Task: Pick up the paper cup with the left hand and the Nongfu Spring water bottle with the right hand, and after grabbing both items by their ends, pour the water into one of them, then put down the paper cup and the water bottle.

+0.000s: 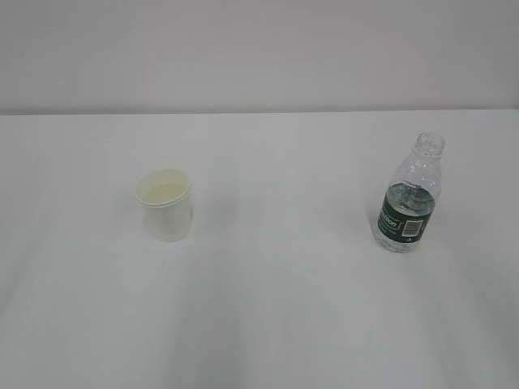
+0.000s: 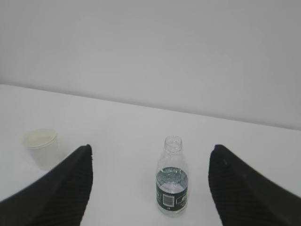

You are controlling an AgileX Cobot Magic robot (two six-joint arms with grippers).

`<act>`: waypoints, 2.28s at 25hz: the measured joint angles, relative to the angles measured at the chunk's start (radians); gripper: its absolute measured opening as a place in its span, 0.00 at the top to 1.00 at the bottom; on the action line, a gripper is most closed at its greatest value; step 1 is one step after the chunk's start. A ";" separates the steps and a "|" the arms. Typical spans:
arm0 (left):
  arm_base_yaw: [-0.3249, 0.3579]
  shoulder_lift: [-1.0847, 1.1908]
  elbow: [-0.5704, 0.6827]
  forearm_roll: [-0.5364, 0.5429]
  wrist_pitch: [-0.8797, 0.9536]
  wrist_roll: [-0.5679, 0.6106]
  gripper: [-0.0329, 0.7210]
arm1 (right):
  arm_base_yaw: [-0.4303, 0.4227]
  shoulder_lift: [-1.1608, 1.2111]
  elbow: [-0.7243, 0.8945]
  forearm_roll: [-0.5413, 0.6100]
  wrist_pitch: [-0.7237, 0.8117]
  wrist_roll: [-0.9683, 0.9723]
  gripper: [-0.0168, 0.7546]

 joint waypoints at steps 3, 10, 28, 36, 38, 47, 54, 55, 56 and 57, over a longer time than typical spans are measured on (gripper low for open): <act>0.000 -0.052 0.000 -0.002 0.100 0.000 0.25 | 0.000 -0.043 0.000 -0.006 0.075 0.000 0.23; 0.000 -0.183 -0.002 -0.034 0.315 0.000 0.26 | 0.000 -0.181 -0.002 -0.042 0.322 0.013 0.23; 0.000 -0.325 -0.004 -0.072 0.632 0.000 0.26 | 0.000 -0.337 -0.009 -0.204 0.706 0.118 0.23; 0.000 -0.325 0.027 -0.079 0.640 0.000 0.29 | 0.000 -0.337 0.022 -0.228 0.708 0.119 0.23; 0.000 -0.325 0.035 -0.077 0.625 0.000 0.30 | 0.000 -0.337 0.029 -0.230 0.706 0.119 0.23; 0.000 -0.325 0.056 -0.053 0.584 0.000 0.30 | 0.000 -0.337 0.064 -0.236 0.647 0.119 0.23; 0.000 -0.325 0.056 -0.053 0.582 0.000 0.30 | 0.000 -0.337 0.099 -0.238 0.586 0.119 0.23; 0.000 -0.325 0.056 -0.053 0.582 0.000 0.30 | 0.000 -0.337 0.099 -0.238 0.583 0.119 0.23; 0.000 -0.325 0.056 -0.053 0.582 0.000 0.30 | 0.000 -0.337 0.099 -0.238 0.583 0.120 0.23; 0.000 -0.325 0.056 -0.053 0.582 0.000 0.30 | 0.000 -0.337 0.099 -0.238 0.583 0.120 0.23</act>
